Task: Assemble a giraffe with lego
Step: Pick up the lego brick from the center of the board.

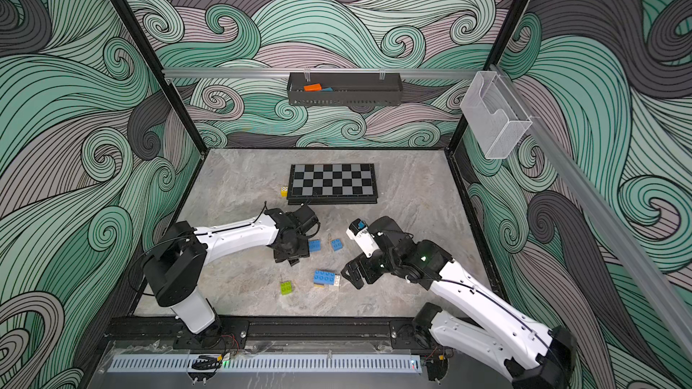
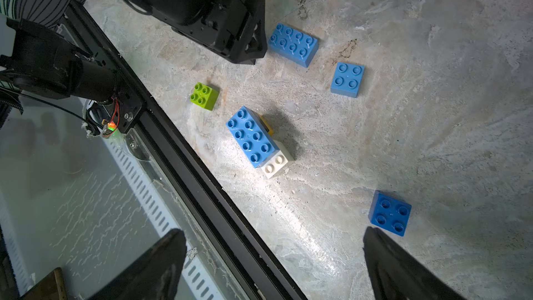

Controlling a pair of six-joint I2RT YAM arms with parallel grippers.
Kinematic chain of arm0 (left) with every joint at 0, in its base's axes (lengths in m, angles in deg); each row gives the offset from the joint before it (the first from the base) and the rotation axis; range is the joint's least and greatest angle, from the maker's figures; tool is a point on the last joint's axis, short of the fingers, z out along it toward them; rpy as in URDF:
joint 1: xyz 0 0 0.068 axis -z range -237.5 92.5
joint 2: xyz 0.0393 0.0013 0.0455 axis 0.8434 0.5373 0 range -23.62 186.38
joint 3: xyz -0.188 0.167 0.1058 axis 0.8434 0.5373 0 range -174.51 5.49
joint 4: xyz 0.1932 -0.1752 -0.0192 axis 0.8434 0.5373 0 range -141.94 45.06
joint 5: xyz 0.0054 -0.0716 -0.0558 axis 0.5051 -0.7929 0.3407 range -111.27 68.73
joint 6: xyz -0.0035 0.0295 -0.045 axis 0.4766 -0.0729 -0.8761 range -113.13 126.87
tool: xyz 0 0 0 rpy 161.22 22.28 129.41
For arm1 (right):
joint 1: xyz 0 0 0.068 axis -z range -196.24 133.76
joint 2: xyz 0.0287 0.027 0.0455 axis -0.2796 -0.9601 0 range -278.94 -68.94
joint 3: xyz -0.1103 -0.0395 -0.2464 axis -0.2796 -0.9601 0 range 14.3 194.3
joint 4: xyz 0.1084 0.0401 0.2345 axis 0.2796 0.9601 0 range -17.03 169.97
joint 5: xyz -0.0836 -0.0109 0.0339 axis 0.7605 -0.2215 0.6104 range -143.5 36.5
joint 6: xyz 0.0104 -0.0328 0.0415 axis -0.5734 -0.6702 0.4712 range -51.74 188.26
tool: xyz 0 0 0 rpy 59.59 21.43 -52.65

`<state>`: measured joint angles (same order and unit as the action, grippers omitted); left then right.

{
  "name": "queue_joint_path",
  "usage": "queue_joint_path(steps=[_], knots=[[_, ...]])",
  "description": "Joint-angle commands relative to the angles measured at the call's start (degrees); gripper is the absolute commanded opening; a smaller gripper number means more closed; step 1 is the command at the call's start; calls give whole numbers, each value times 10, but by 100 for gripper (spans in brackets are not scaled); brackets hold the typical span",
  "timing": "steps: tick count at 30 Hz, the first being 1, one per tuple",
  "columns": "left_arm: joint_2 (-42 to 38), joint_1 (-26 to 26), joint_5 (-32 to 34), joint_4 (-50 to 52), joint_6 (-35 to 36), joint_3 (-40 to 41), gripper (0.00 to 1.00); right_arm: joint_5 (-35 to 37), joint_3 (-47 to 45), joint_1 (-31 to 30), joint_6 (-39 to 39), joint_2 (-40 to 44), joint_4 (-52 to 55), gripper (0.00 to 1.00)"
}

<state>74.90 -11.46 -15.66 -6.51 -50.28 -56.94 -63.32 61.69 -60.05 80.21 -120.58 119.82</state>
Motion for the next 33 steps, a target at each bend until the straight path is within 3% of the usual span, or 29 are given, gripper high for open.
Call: queue_joint_path(steps=[1,5,20,27,33], knots=[[4,8,18,46,-20,-18,62,10,-5,-3,-4,12,-3,99],[-4,12,33,65,-28,-21,62,12,-5,-3,-4,13,-3,99],[12,4,-1,-36,-52,37,56,22,-5,-2,0,29,-1,99],[7,4,19,-25,-42,31,25,27,-6,-3,1,31,-2,99],[-9,12,37,13,-26,28,16,29,-6,-3,3,27,-2,99]])
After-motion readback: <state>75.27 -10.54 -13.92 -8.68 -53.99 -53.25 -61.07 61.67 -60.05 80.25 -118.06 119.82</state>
